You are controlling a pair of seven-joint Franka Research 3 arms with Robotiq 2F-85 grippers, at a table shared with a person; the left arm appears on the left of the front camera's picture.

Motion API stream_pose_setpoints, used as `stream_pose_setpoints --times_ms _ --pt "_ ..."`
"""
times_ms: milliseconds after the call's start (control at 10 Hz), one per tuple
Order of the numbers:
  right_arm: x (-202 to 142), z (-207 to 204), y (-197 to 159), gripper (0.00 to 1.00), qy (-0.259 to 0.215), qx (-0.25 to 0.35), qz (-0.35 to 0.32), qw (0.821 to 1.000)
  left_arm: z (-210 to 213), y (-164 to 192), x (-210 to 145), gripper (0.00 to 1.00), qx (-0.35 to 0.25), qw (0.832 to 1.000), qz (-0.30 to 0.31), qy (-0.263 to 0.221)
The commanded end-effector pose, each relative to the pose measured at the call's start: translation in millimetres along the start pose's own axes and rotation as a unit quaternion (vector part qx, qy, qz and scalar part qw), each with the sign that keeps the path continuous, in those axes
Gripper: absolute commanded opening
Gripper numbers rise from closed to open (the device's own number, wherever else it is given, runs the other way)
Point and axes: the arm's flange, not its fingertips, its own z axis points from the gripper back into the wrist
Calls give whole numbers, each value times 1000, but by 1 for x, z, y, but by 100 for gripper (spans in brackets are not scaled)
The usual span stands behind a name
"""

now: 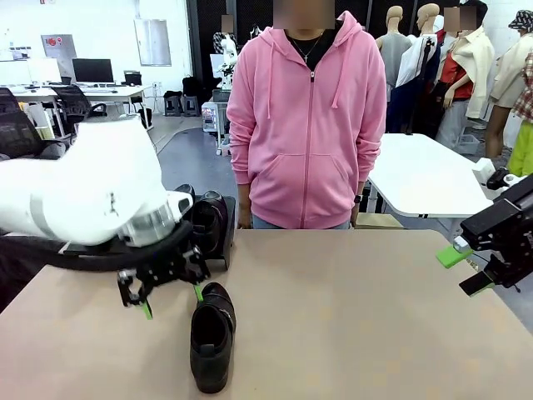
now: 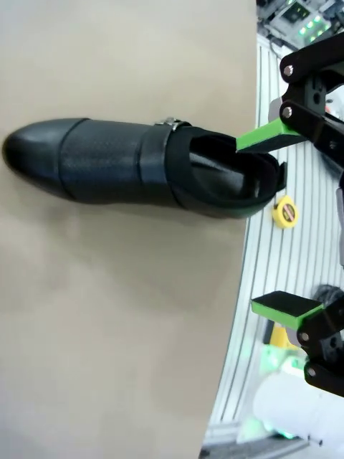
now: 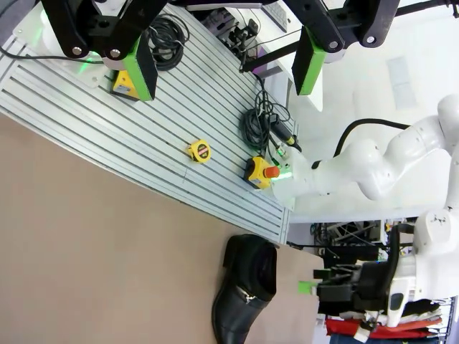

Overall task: Organize the shoes by placing them on the stand.
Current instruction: Place the Shoe from the middle of the table onto the Shoes Stand.

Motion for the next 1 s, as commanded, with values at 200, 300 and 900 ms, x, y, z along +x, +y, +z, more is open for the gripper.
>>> stream_pose_setpoints --times_ms 200,300,900 --pt "1 2 -1 100 -3 12 15 1000 -36 -15 -13 100 12 998 -44 -38" --pt "1 2 -1 100 -3 12 15 1000 -53 -19 -12 100 25 997 -68 -41" --pt "1 2 -1 100 -3 12 15 1000 -85 -18 -4 0 56 993 -89 -48"
